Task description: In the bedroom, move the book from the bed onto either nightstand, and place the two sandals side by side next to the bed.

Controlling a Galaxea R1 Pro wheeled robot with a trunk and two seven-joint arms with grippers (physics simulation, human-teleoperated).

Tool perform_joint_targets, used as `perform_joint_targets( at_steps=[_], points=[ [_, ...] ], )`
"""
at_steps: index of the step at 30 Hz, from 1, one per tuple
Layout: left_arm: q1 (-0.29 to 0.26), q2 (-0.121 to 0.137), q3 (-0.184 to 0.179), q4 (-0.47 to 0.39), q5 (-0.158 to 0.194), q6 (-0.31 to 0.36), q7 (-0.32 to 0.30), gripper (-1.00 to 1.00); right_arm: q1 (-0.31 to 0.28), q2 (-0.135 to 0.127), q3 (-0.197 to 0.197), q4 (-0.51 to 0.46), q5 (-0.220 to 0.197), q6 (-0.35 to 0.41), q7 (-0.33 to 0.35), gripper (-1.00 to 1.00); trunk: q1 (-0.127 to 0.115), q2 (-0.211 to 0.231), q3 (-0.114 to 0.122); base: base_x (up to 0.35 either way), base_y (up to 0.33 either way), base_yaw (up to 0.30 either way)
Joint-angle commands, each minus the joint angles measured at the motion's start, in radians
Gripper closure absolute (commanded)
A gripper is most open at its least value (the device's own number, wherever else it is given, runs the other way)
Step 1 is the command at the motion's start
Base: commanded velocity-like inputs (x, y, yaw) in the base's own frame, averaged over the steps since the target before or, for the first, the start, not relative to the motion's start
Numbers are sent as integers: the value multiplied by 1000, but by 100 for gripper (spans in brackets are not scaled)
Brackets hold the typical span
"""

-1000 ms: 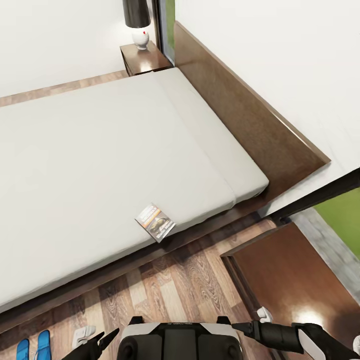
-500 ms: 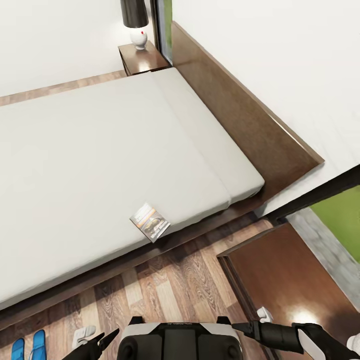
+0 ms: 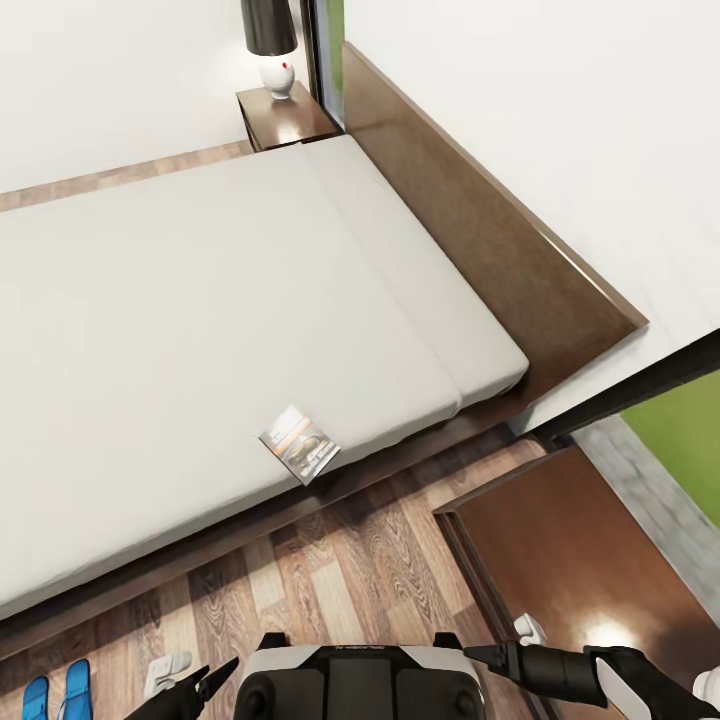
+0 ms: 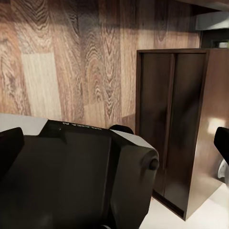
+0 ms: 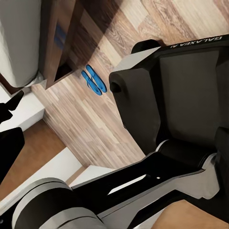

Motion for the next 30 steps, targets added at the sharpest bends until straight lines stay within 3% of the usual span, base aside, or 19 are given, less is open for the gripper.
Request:
perform_joint_targets(
  at_steps=[1,6,14,19,22,25,26,28,30],
  points=[
    [0,-1,1,0,2,5,-4,-100,-1,-1,5,-1,-9,8,0,-100,0,-1,-1,0,0,0],
    [0,-15,-4,0,0,5,0,-100,-1,-1,5,-1,-9,8,1,-100,0,-1,-1,0,0,0],
    [-5,-136,-26,-3,-9,13,6,-100,-1,-1,5,-1,-9,8,1,-100,0,-1,-1,0,0,0],
    [-12,-159,-71,-5,-8,15,7,-100,-1,-1,5,-1,-9,8,1,-100,0,-1,-1,0,0,0],
    [-16,-161,-80,-5,-7,15,6,-100,-1,-1,5,-1,-9,8,1,-100,0,-1,-1,0,0,0],
    [-18,-198,-84,-21,-7,13,12,-100,-1,-1,5,-1,-9,8,1,-100,0,-1,-1,0,0,0],
    [-19,-229,-84,-85,-4,14,17,-100,-1,-1,5,-1,-9,8,1,-100,0,-1,-1,0,0,0],
    [-19,-248,-84,-129,-1,13,16,-100,-1,-1,5,-1,-9,8,1,-100,0,-1,-1,0,0,0],
    [-19,-248,-83,-131,-1,13,16,-100,-1,-1,5,-1,-9,8,1,-100,0,-1,-1,0,0,0]
  ],
)
